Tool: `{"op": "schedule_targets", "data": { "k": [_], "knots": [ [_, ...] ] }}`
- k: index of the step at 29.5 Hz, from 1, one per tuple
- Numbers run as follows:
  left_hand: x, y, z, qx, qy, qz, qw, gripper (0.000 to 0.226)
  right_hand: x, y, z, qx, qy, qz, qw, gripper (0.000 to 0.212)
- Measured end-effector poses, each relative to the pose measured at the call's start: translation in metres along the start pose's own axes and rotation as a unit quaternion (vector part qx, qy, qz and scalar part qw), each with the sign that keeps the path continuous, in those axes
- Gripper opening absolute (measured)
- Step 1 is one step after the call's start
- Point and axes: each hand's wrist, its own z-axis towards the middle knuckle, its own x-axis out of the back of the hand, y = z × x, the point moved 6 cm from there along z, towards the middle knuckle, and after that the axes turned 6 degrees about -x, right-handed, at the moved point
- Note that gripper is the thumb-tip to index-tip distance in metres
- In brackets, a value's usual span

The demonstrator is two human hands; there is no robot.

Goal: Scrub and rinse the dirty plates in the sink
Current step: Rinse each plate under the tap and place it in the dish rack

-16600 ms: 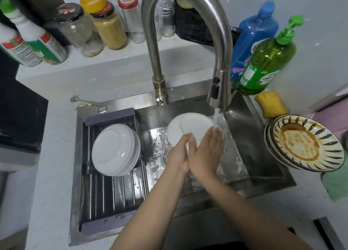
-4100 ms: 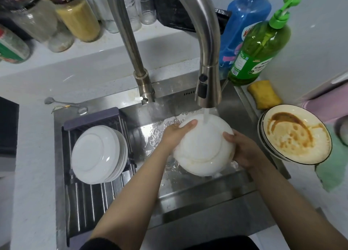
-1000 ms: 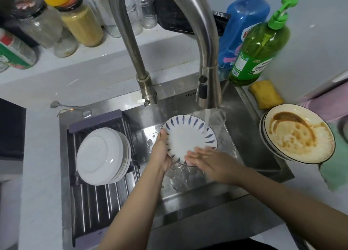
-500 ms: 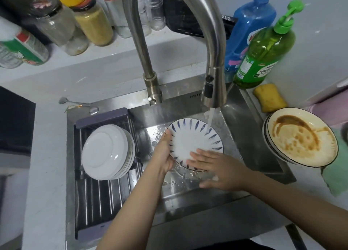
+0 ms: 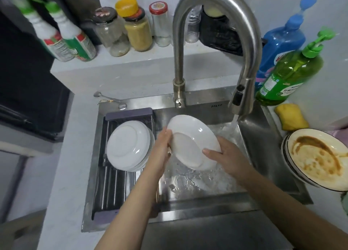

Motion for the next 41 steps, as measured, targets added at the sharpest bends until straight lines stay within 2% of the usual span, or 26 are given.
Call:
{"op": "schedule_targets", "data": {
  "k": [1, 3, 5, 7, 10, 11, 15, 18, 23, 28, 33, 35, 38, 41],
  "knots": [
    [0.002, 0.005, -0.002, -0.035, -0.007, 0.034, 0.999, 0.057, 0.0, -0.002, 0.003, -0.024, -0.013, 0.07, 0.997, 0.025],
    [0.027, 0.02, -0.011, -0.089, 0.038, 0.082, 0.992, 0.047, -0.017, -0.015, 0.012, -0.06, -0.06, 0.153, 0.985, 0.027],
    [0.054, 0.028, -0.016, -0.11, 0.091, 0.119, 0.983, 0.04, -0.034, -0.022, 0.025, -0.077, -0.089, 0.184, 0.976, 0.038],
    [0.079, 0.031, -0.02, -0.115, 0.131, 0.147, 0.974, 0.037, -0.052, -0.029, 0.039, -0.074, -0.084, 0.178, 0.978, 0.036],
    [0.125, 0.029, -0.026, -0.096, 0.211, 0.151, 0.961, 0.011, -0.092, -0.036, 0.061, -0.057, -0.073, 0.107, 0.99, 0.018],
    [0.132, 0.025, -0.024, -0.082, 0.228, 0.148, 0.959, 0.009, -0.098, -0.037, 0.065, -0.051, -0.062, 0.082, 0.993, 0.016],
    [0.176, 0.016, -0.025, -0.034, 0.294, 0.16, 0.942, 0.039, -0.151, -0.037, 0.096, -0.03, -0.033, -0.067, 0.997, 0.025],
    [0.193, 0.014, -0.016, -0.011, 0.328, 0.165, 0.93, 0.038, -0.171, -0.028, 0.118, -0.04, -0.021, -0.169, 0.985, 0.035],
    [0.205, 0.005, 0.002, 0.033, 0.334, 0.202, 0.92, 0.05, -0.188, -0.03, 0.13, -0.07, -0.007, -0.256, 0.964, 0.051],
    [0.207, -0.007, 0.014, 0.064, 0.327, 0.227, 0.915, 0.052, -0.192, -0.028, 0.134, -0.088, -0.006, -0.274, 0.958, 0.058],
    [0.204, -0.008, 0.014, 0.071, 0.343, 0.24, 0.905, 0.037, -0.196, -0.025, 0.137, -0.082, -0.002, -0.298, 0.951, 0.06],
    [0.201, -0.007, 0.014, 0.076, 0.34, 0.245, 0.905, 0.04, -0.196, -0.024, 0.136, -0.077, -0.009, -0.308, 0.948, 0.062],
    [0.19, -0.002, 0.012, 0.085, 0.32, 0.264, 0.906, 0.051, -0.192, -0.021, 0.133, -0.082, -0.024, -0.285, 0.955, 0.061],
    [0.167, 0.012, 0.007, 0.046, 0.306, 0.289, 0.906, 0.049, -0.182, -0.02, 0.121, -0.071, -0.024, -0.226, 0.971, 0.052]
  ]
}}
